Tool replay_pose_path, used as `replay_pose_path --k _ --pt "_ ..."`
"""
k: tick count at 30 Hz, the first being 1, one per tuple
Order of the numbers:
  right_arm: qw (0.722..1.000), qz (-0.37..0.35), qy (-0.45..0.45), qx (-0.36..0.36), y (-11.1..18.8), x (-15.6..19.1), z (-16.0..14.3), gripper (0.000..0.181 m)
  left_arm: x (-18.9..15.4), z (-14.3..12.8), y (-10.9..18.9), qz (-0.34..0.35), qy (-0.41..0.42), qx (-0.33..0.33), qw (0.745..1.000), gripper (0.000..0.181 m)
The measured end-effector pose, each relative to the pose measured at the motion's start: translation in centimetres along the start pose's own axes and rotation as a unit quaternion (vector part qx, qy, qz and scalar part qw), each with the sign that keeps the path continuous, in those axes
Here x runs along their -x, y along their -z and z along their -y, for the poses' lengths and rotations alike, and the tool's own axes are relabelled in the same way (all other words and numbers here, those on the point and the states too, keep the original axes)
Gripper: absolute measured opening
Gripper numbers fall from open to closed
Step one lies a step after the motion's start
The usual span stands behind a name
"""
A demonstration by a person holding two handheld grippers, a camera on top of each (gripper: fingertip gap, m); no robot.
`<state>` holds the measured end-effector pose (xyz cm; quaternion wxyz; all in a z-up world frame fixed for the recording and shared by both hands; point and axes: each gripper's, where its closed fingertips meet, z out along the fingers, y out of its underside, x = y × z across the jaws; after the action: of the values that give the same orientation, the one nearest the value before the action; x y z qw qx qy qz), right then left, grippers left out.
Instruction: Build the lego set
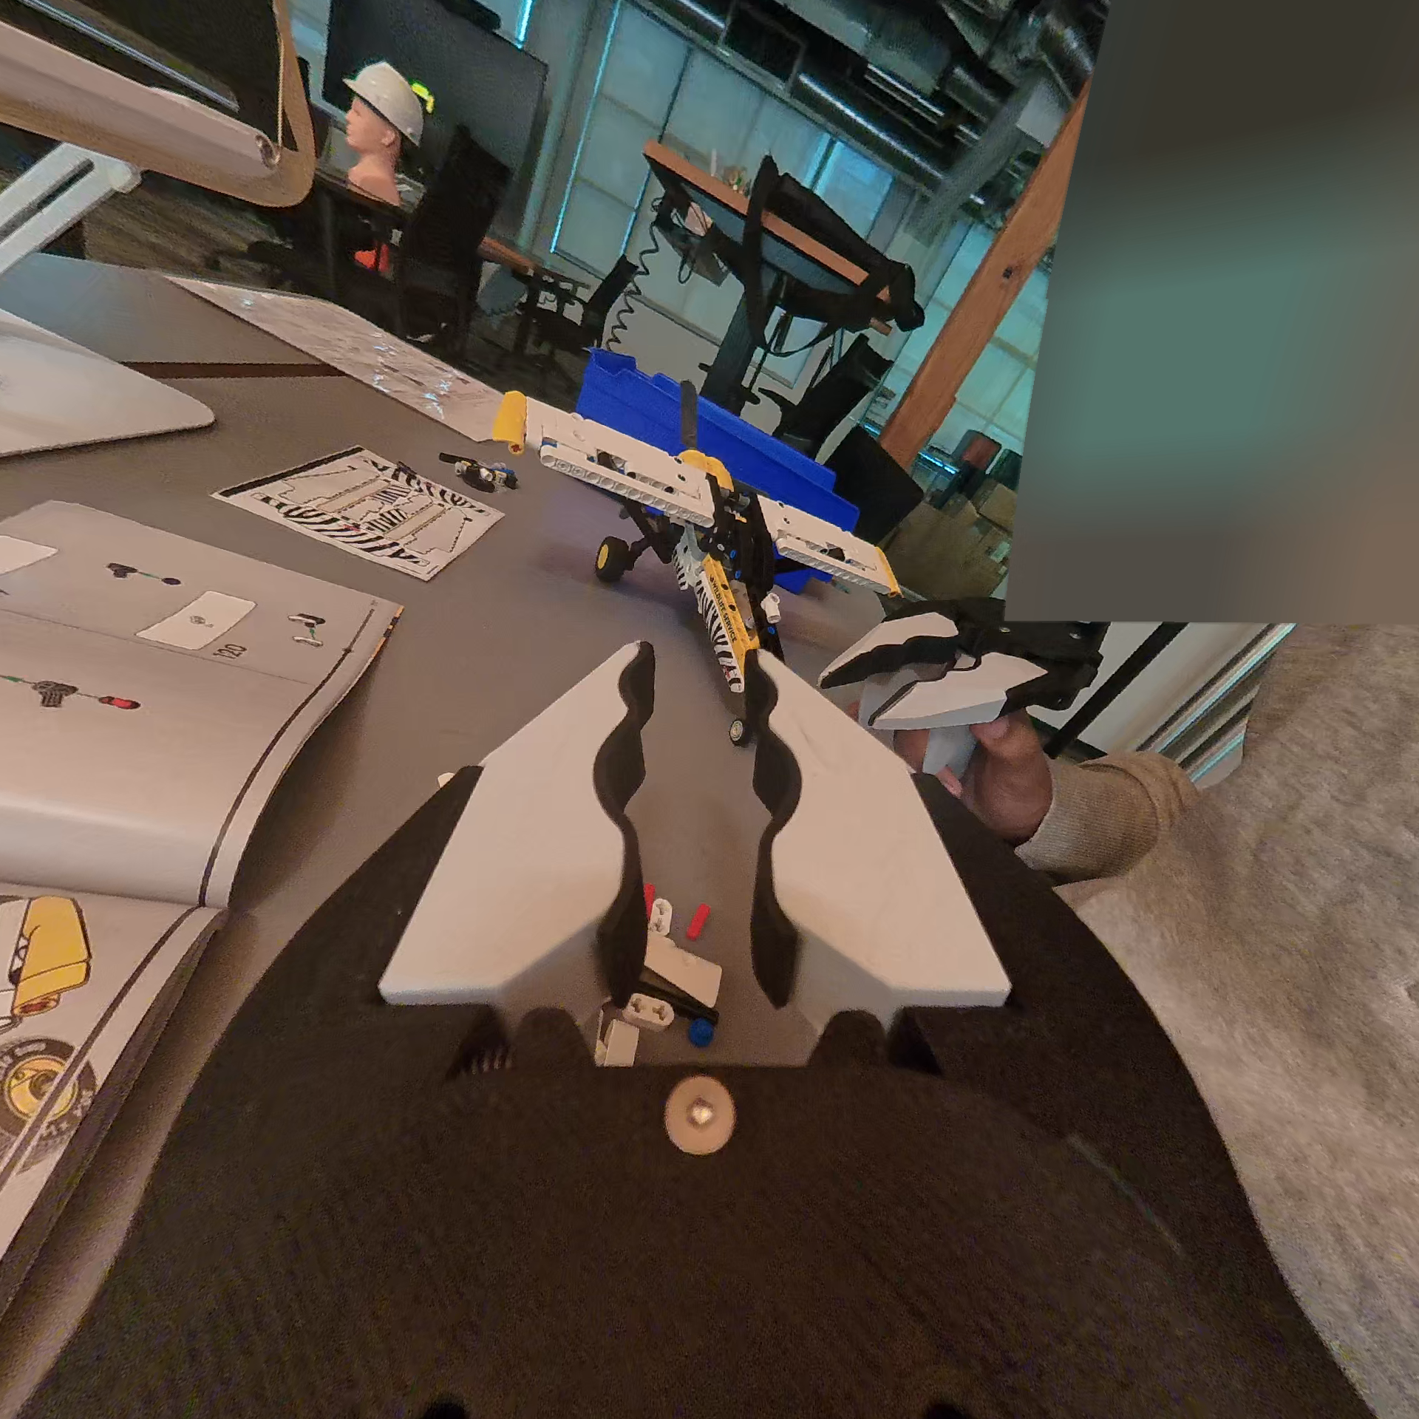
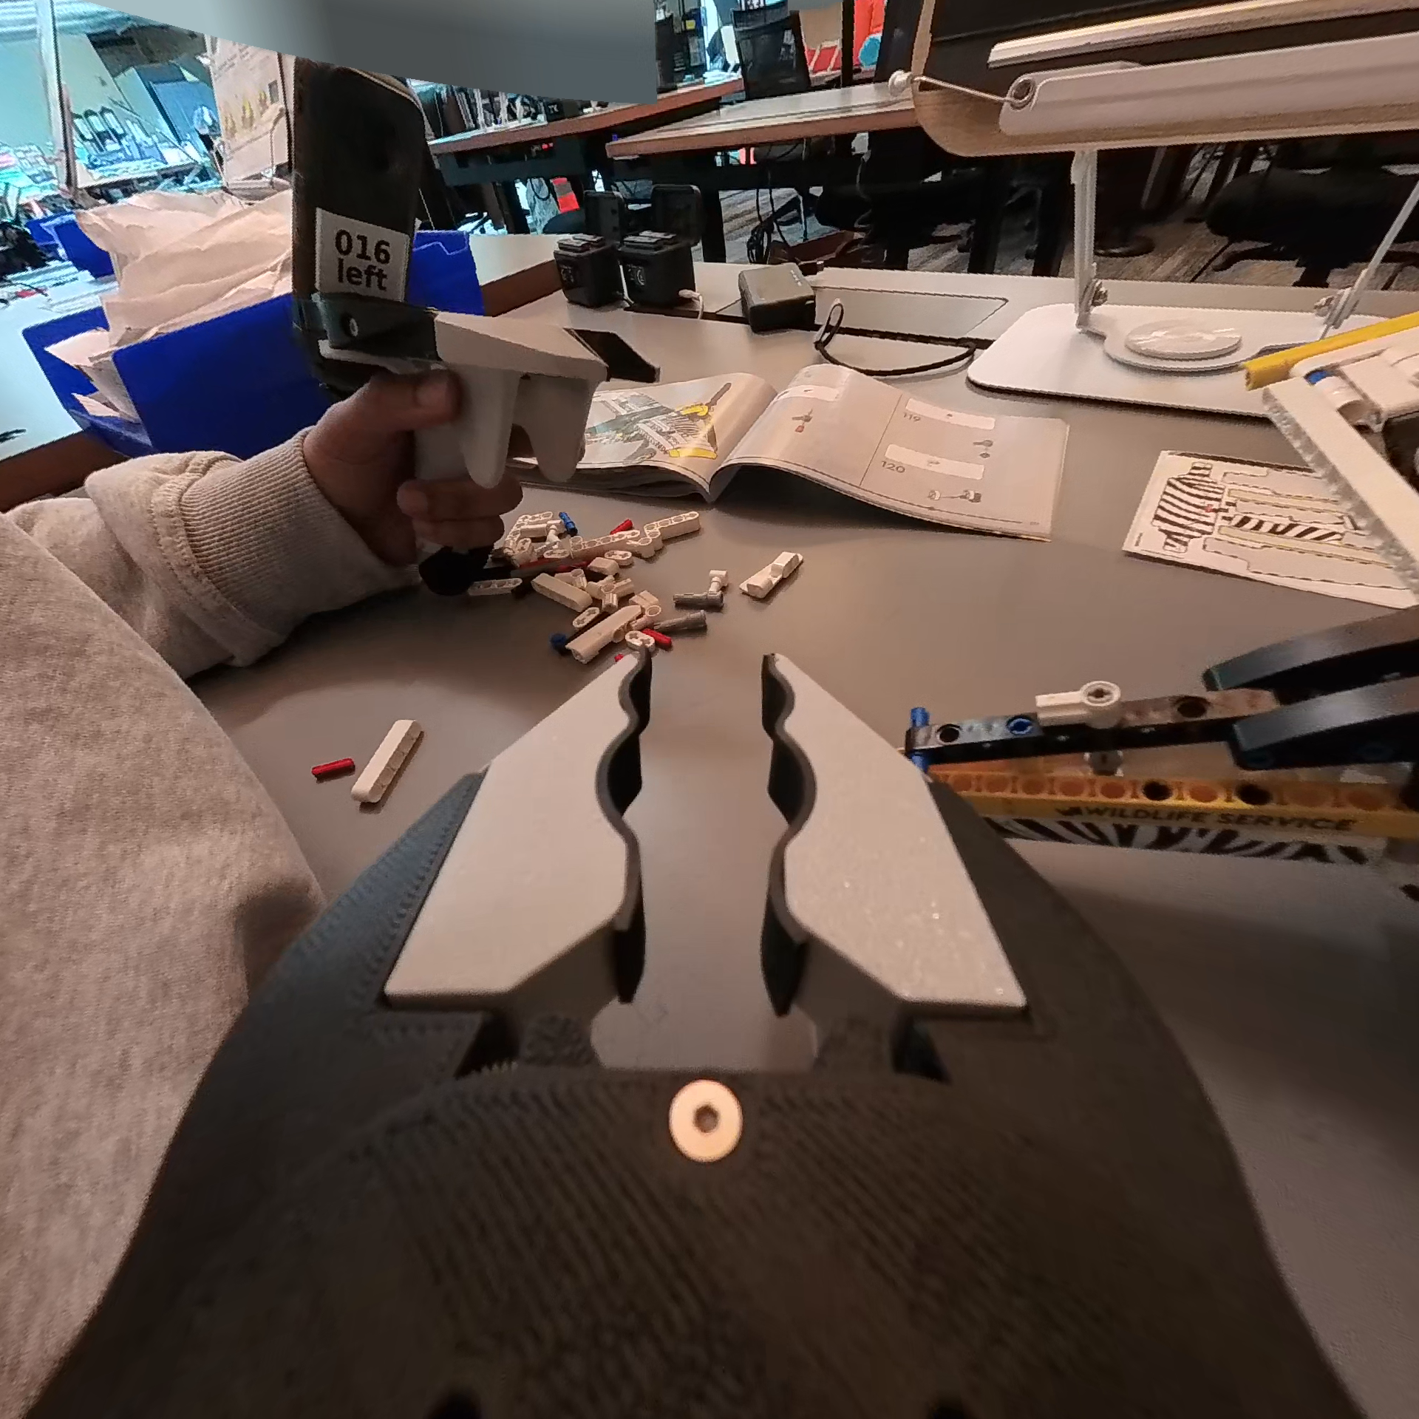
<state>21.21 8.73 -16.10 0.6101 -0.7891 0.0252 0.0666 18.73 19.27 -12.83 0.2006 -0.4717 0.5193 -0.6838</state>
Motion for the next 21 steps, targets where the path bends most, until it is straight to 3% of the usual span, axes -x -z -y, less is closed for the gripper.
replay_pose_path --k 8,14,18,21 --pt "1.000 0.000 0.002 0.001 0.0 0.0 0.0 0.028 0.2 0.3 0.2 0.007 -0.004 -0.006 1.000 0.020" --pt "1.000 0.000 0.003 0.000 0.0 0.1 0.0 0.028 2.0 2.2 1.8 0.083 -0.049 -0.052 0.994 0.012" --pt "1.000 0.000 0.004 0.001 0.0 0.1 0.0 0.028 2.3 1.9 1.8 0.095 -0.058 -0.041 0.993 0.010" --pt "1.000 -0.001 0.005 0.002 0.0 0.1 0.0 0.028 2.3 1.6 1.7 0.124 -0.109 -0.027 0.986 0.004"
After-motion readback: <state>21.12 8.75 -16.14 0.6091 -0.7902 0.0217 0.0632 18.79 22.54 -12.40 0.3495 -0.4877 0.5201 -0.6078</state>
